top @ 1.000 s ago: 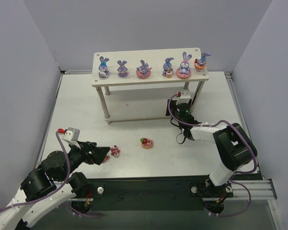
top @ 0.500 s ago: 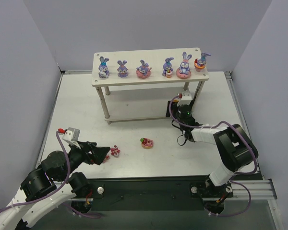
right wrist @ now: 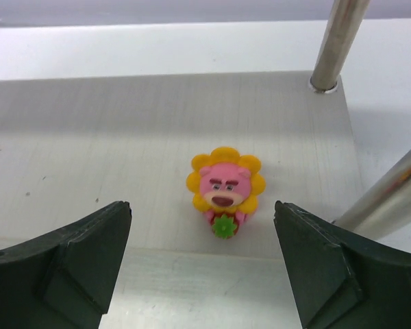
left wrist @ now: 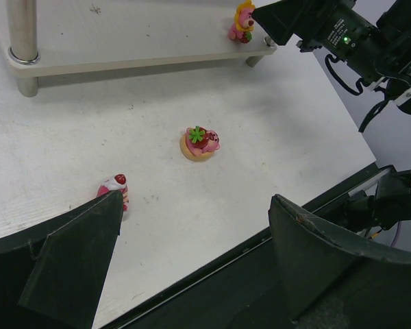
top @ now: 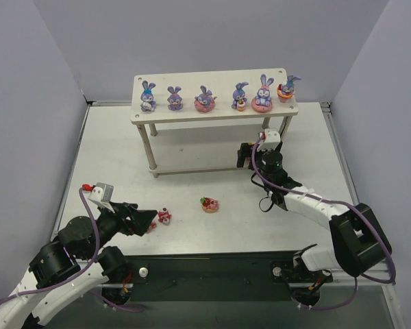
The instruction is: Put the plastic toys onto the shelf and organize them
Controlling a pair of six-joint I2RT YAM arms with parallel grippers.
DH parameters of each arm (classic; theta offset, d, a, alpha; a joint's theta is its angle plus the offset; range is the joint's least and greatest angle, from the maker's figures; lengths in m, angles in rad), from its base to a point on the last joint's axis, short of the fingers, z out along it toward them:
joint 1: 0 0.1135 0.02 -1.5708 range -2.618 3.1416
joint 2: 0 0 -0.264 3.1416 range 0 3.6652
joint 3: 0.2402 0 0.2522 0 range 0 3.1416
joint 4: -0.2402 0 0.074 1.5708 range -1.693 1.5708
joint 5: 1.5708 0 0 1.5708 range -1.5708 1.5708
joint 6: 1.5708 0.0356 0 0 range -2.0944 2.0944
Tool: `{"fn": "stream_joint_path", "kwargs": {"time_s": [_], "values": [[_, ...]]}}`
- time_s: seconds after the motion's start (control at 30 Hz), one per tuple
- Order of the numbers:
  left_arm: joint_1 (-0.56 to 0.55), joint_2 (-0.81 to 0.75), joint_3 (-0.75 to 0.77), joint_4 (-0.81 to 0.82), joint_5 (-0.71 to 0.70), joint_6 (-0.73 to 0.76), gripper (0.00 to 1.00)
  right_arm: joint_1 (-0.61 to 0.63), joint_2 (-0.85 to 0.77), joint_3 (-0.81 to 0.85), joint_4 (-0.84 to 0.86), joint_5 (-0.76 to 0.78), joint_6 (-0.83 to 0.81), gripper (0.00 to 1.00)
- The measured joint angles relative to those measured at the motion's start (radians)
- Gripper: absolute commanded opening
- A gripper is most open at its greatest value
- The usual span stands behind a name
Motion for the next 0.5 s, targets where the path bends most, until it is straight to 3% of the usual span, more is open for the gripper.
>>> {"fn": "stream_joint_path", "kwargs": {"time_s": [0.23,0.5], "values": [[0.001,-0.014,0.0,0.001,0.002,0.0,0.97,0.163,-0.157,-0.027,-0.167,-0.028,0.012,0.88],[0.001,-0.021,-0.002,0.002,0.016,0.001,0.97,0.332,-0.214,-0.107,-0.22,-0.249,-0.001,0.86]]}}
